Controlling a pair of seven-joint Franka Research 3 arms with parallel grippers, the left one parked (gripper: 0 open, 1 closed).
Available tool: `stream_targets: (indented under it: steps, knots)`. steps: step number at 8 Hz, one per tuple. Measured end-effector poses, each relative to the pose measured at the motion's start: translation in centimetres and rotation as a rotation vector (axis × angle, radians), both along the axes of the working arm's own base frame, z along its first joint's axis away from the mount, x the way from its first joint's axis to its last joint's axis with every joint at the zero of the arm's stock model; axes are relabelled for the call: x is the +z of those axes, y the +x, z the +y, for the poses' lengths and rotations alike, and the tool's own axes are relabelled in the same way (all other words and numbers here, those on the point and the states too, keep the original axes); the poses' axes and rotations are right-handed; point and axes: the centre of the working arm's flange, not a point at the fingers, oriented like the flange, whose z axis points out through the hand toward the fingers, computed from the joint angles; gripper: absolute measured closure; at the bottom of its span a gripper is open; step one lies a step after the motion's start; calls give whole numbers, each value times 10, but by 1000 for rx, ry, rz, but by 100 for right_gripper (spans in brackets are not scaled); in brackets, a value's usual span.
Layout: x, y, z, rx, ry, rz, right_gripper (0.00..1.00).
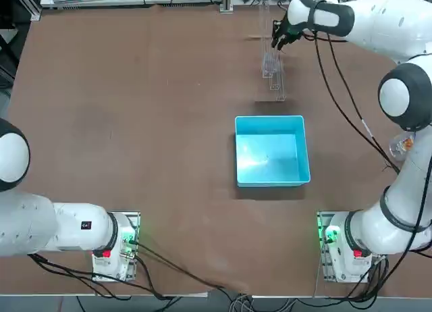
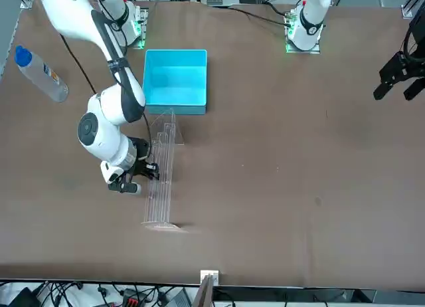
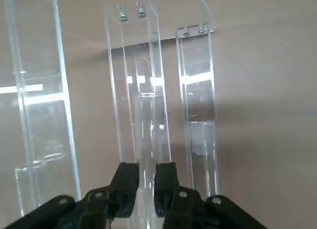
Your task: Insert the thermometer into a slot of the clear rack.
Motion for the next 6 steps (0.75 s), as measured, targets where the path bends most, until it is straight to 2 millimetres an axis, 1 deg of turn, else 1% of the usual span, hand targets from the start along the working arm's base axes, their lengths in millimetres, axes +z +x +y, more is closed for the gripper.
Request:
stream_targets:
  steps: [1,2,3,4,6]
  knots:
    - [-2,0,1,1,0,0,78]
    - [-2,0,1,0,1,-2,75]
    - [-3,0,1,-1,0,-3,66]
    - [-3,1,0,-2,0,-4,63]
    - [-3,4,-8,-13,-7,-7,30]
